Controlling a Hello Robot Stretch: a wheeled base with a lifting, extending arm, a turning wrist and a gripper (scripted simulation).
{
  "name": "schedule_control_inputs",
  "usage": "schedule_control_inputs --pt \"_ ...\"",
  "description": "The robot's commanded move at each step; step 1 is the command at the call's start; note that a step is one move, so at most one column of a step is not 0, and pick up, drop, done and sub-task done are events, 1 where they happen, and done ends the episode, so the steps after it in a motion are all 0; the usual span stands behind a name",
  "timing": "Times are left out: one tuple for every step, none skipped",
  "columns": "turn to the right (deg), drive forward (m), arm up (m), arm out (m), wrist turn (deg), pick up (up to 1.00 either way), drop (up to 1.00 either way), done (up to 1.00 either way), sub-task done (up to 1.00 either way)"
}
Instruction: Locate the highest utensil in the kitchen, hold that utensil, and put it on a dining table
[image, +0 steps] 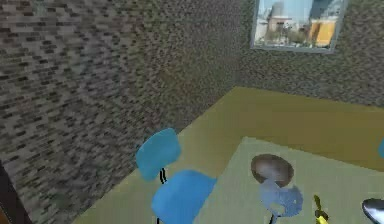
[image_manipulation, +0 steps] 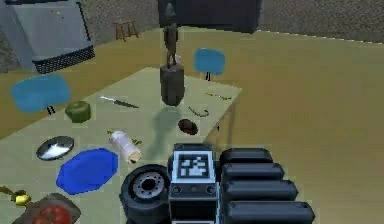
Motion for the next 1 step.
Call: schedule_control_inputs --pt "-45.0 0.00 0.00 0.00 0.0 0.00 0.00 0.00 0.00"
